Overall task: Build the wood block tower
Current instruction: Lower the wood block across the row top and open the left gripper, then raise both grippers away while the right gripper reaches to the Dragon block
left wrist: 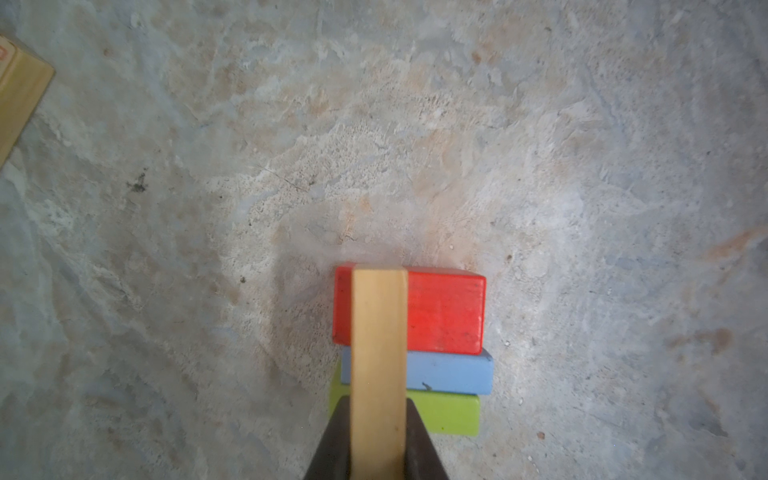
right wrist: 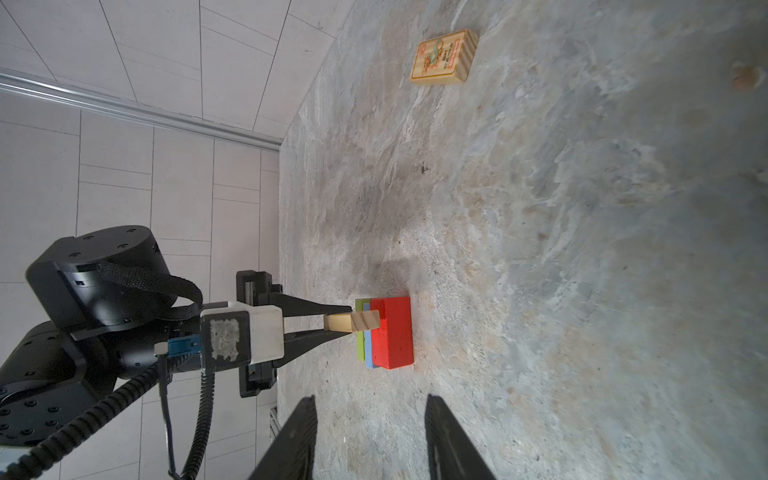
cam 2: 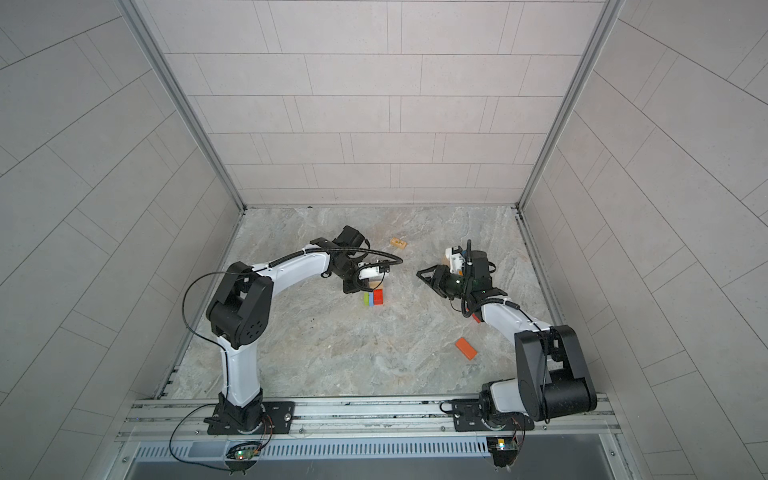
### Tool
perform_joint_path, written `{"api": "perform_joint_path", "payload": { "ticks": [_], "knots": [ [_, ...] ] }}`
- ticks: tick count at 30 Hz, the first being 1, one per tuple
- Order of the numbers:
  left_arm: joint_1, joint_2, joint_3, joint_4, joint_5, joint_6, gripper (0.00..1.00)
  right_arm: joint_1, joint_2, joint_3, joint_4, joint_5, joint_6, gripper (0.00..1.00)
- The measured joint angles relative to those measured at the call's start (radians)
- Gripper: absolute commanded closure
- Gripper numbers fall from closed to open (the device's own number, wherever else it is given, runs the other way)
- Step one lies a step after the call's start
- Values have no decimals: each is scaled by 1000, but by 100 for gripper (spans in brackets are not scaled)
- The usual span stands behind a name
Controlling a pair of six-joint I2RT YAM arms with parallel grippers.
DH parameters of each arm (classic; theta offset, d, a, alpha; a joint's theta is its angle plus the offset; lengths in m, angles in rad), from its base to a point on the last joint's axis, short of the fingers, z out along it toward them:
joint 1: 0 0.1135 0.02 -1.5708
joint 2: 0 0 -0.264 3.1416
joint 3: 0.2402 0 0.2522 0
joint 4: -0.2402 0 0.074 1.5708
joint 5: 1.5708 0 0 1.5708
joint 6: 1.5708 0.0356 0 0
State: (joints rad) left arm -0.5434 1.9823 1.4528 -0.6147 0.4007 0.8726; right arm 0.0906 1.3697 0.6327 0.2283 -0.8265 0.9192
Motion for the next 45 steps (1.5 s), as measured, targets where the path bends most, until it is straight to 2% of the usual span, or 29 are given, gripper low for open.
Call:
{"api": "perform_joint_path", "payload": {
  "ticks": [17, 19, 24, 29, 32, 33, 34, 40, 45],
  "knots": [
    [2, 0, -1, 0, 2, 12, 60, 0, 2, 0, 0, 0, 0, 56],
    [2, 0, -1, -1, 0, 11, 55, 0, 4, 0, 1, 0, 0, 55],
    [2, -10, 0, -10, -4, 12, 32, 0, 5, 1, -3, 1, -4, 49],
    [2, -39, 1, -34, 0, 8, 18, 0, -8, 14, -58, 11, -31, 44],
    [2, -80, 1, -42, 0, 1, 15, 0, -24, 29, -99, 27, -53, 43],
    [2, -96, 1, -43, 0, -4, 10, 0, -27, 38, -113, 32, -61, 43],
    [3, -119, 1, -42, -2, -16, 0, 0, -29, 51, -133, 40, -73, 43],
    [3, -289, -60, 67, -29, -142, 0, 23, -29, 217, -367, 169, -235, 42],
    [3, -424, -208, 274, -140, -396, 0, 44, 8, 387, -514, 304, -388, 41]
  ]
}}
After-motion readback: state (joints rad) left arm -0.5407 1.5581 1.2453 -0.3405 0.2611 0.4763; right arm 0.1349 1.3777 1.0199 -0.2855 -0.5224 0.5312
